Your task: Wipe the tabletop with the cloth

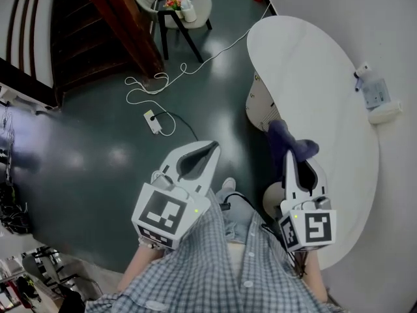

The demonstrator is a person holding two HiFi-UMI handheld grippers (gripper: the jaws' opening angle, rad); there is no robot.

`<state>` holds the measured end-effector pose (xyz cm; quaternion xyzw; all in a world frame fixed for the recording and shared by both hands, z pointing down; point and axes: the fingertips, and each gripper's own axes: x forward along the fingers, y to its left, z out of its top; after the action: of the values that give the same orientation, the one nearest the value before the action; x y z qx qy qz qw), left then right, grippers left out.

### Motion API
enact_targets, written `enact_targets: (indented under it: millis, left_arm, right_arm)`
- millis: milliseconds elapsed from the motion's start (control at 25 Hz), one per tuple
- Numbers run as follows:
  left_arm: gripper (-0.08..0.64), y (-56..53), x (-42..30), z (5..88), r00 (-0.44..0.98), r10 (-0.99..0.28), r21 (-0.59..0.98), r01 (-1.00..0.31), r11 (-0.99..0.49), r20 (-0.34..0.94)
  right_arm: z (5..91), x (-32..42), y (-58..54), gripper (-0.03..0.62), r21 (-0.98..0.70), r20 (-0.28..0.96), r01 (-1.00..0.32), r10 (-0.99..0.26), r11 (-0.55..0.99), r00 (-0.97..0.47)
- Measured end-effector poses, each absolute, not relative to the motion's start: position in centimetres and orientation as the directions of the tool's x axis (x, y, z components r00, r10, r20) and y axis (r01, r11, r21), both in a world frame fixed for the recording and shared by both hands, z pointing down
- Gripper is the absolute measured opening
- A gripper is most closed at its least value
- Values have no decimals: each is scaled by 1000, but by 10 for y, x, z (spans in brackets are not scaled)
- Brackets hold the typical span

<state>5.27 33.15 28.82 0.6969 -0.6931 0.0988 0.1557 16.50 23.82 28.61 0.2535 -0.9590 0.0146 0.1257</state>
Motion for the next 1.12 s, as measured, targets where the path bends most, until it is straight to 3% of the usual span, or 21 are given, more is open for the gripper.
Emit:
enact_targets:
  millis: [600,1120]
  left_arm:
    - [5,230,45,276,46,-943,42,-999,-34,330]
    - [5,162,49,282,199,-924,36,-979,-198,325]
  right_arm:
    - [280,165,132,23,47,215,-548,-544,835,-811]
    - [302,193,83,23,53,253,-706,-693,706,-675]
